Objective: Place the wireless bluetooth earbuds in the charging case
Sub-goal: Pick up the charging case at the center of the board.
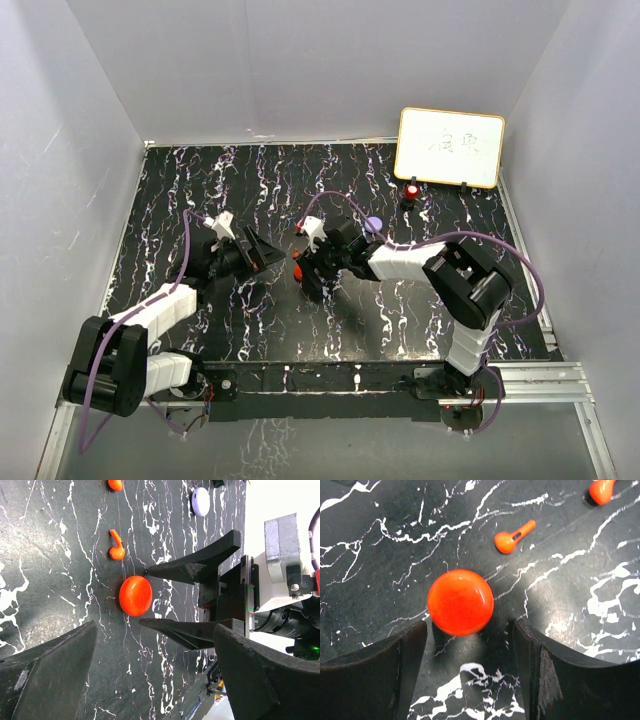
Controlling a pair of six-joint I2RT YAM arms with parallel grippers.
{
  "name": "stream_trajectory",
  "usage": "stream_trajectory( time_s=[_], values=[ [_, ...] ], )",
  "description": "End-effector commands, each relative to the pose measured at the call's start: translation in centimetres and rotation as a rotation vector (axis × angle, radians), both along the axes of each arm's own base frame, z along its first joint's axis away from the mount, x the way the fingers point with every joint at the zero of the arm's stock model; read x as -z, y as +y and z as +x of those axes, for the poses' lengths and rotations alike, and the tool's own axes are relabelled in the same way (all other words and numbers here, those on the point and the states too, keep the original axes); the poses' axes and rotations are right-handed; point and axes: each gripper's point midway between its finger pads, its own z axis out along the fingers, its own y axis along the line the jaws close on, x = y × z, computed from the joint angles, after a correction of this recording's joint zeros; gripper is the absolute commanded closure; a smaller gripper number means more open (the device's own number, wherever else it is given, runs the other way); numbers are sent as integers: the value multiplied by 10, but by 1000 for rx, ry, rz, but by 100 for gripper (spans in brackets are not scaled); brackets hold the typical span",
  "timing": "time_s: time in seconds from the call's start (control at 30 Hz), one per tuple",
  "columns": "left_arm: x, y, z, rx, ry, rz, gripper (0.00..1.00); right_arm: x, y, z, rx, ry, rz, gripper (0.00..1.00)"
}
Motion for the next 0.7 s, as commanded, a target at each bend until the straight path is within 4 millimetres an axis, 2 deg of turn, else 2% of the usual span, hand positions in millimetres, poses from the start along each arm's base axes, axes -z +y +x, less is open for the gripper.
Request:
stream_trajectory(
  time_s=[0.0, 0.2, 0.33, 0.5, 0.67],
  values=[
    [-7, -2, -2, 18, -11, -19, 1, -3, 16, 10, -39, -68, 7, 33],
    [0, 0, -4, 9, 12, -7, 2, 7, 17, 7, -52, -80, -28, 37],
    [2, 0, -3, 0, 25, -8, 2, 16, 17, 4, -53, -83, -57, 43],
    [2, 2, -2, -12, 32, 3, 2, 22, 15, 2, -43, -91, -93, 54],
    [3, 4, -1, -27, 42, 5, 2, 17, 11, 1, -24, -108, -87, 69]
  ],
)
